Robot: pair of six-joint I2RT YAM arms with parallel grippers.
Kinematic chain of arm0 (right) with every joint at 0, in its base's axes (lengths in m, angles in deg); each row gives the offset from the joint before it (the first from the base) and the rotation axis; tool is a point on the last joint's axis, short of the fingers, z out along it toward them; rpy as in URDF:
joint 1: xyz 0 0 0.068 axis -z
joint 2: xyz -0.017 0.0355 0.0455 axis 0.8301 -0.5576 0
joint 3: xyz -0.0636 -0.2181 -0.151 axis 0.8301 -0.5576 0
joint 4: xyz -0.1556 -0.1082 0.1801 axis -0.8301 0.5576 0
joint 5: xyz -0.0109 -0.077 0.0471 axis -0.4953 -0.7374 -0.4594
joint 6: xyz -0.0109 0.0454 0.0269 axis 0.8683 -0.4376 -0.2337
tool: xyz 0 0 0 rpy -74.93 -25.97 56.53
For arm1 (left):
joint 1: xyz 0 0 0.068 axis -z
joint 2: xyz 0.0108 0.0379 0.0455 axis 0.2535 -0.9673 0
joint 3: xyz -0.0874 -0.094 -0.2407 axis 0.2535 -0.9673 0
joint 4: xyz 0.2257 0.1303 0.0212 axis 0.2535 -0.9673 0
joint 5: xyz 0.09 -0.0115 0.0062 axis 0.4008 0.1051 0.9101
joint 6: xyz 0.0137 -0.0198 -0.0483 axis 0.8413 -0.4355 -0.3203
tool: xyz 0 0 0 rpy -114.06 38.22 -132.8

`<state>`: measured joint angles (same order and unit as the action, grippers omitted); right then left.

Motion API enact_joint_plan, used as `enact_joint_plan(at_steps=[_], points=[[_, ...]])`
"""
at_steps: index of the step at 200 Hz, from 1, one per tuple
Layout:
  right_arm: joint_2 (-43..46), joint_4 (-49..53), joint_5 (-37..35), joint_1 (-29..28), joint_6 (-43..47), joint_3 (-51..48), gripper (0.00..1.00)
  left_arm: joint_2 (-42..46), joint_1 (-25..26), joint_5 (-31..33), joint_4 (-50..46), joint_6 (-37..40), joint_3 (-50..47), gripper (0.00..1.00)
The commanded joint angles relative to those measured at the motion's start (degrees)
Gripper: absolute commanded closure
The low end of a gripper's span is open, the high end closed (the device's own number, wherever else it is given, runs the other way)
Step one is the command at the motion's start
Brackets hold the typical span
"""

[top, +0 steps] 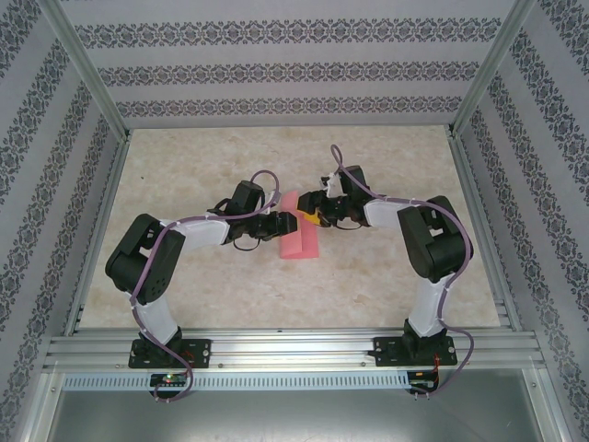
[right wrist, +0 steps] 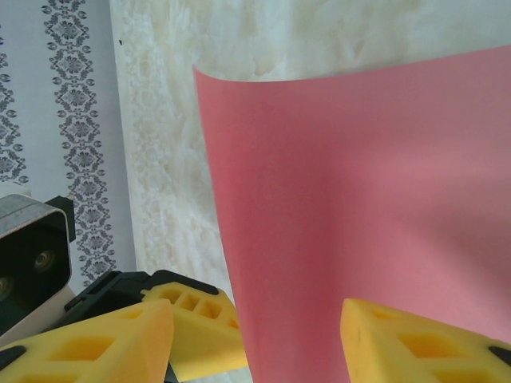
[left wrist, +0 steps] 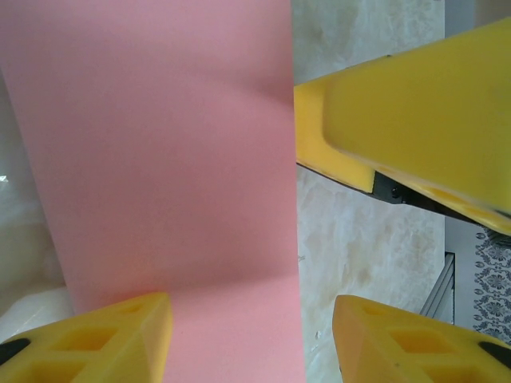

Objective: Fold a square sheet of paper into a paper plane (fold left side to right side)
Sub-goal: First fold in half a square sheet of paper at the center of the table.

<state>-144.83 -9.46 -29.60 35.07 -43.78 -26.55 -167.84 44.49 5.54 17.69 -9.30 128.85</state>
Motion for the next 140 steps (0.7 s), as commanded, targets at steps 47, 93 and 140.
enact_joint_plan(at_steps=[47, 93, 140], points=[[-1.8, -1.9, 0.8, -0.7, -0.3, 1.9, 0.81, 0.1, 0.7, -0.6, 1.9, -0.5, 1.2, 0.44], [-1.3, 0.8, -0.5, -0.1, 2.0, 2.2, 1.0, 1.8, 0.7, 0.2, -0.1, 0.5, 1.6, 0.42], [0.0, 6.0, -3.0, 1.5, 5.9, 2.3, 1.0, 5.7, 0.7, 9.4, -11.3, 3.3, 3.0, 0.34]])
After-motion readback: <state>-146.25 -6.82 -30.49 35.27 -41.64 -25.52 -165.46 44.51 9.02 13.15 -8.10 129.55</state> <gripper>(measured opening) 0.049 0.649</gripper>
